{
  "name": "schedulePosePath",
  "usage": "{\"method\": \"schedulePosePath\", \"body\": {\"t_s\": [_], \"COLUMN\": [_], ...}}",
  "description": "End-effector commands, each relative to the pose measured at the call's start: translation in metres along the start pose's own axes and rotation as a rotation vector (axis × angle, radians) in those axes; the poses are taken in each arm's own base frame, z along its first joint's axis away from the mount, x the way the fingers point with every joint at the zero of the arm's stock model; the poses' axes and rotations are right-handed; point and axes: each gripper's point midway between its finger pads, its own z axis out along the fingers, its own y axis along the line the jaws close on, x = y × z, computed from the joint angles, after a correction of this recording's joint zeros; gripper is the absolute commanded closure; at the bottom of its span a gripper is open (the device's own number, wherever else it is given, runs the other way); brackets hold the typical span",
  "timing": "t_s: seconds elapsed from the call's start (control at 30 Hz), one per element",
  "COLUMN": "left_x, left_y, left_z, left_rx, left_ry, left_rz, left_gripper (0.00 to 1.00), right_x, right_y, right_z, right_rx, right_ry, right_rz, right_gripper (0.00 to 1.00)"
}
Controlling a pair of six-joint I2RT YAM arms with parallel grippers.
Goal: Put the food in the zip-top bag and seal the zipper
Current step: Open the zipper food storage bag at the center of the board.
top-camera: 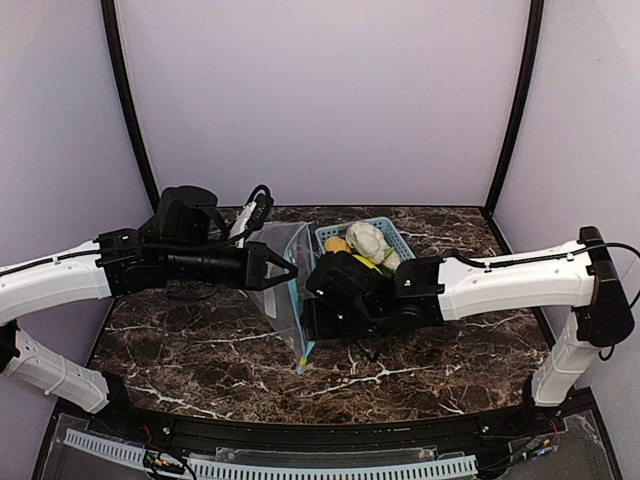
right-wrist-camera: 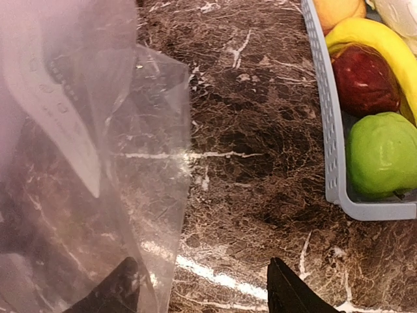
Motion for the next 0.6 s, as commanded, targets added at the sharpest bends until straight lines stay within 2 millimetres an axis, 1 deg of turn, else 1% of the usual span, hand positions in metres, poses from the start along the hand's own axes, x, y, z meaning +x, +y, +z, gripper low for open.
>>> {"method": "schedulePosePath", "body": {"t_s": [0.0,0.13,0.17,0.2,0.23,0.27,0.43,0.57], "left_x": [0.001,0.003,0.001,0.004,0.002,0.006,0.009,0.011], "left_y": [-0.005,-0.003,-0.003,0.000,0.001,0.004,0.019,0.025], "left_z": [-0.008,-0.012,-0.014,-0.017,-0.019,-0.022,-0.036,-0.047], "left_rx": [0.021,-0.001,-0.011,-0.029,-0.043,-0.063,-0.159,-0.201], "left_ry": [-0.008,0.007,0.001,0.014,0.009,0.024,0.036,0.037], "left_rz": [0.010,0.028,0.043,0.046,0.061,0.064,0.095,0.112], "left_gripper": [0.99,0.99,0.99,0.99,0.99,0.99,0.99,0.99], "right_x": [-0.001,0.000,0.002,0.002,0.003,0.004,0.009,0.011], "right_y": [-0.012,-0.023,-0.027,-0.032,-0.036,-0.040,-0.063,-0.076], "right_z": [0.001,0.001,0.002,0.002,0.002,0.002,0.003,0.002], "right_rx": [0.087,0.133,0.146,0.157,0.162,0.169,0.200,0.214], "right_ry": [-0.026,-0.035,-0.032,-0.032,-0.028,-0.025,-0.005,0.003], "right_rz": [0.012,0.017,0.017,0.021,0.027,0.033,0.071,0.107], "right_gripper": [0.33,0.32,0.31,0.31,0.31,0.31,0.31,0.30]}}
